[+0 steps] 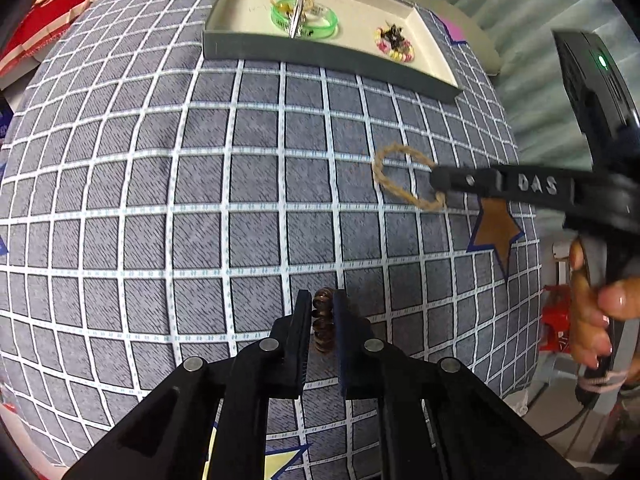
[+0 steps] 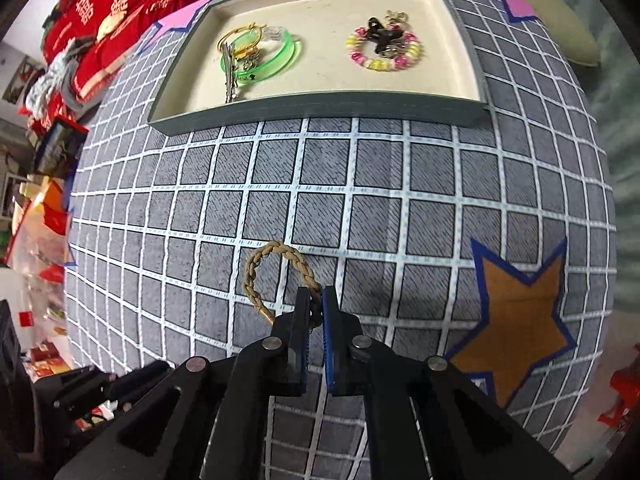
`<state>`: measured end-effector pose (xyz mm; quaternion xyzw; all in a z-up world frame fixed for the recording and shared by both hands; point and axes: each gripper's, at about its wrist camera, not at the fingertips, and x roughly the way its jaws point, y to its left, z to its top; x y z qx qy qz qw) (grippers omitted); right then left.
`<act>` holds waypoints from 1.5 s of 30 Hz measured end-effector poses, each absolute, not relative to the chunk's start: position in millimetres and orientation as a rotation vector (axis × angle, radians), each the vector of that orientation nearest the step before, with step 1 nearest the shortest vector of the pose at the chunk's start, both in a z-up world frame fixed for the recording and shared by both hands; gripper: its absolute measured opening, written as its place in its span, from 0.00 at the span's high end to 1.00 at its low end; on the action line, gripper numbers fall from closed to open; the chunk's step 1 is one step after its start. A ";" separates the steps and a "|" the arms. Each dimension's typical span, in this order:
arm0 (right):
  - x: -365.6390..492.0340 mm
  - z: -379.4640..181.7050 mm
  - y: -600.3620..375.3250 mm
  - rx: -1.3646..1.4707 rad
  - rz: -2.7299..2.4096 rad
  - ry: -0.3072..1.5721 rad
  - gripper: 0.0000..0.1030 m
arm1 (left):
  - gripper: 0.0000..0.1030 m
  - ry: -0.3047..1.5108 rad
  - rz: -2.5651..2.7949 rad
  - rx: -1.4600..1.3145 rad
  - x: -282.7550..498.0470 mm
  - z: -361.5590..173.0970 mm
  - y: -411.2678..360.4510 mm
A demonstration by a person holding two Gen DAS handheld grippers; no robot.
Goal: Organize jewelry
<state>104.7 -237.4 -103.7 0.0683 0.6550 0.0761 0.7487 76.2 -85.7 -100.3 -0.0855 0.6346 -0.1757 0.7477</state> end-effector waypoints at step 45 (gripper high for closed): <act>88.1 -73.2 -271.9 0.263 0.143 1.406 0.94 | 0.54 1.438 -0.086 -0.113 85.7 -118.1 -40.6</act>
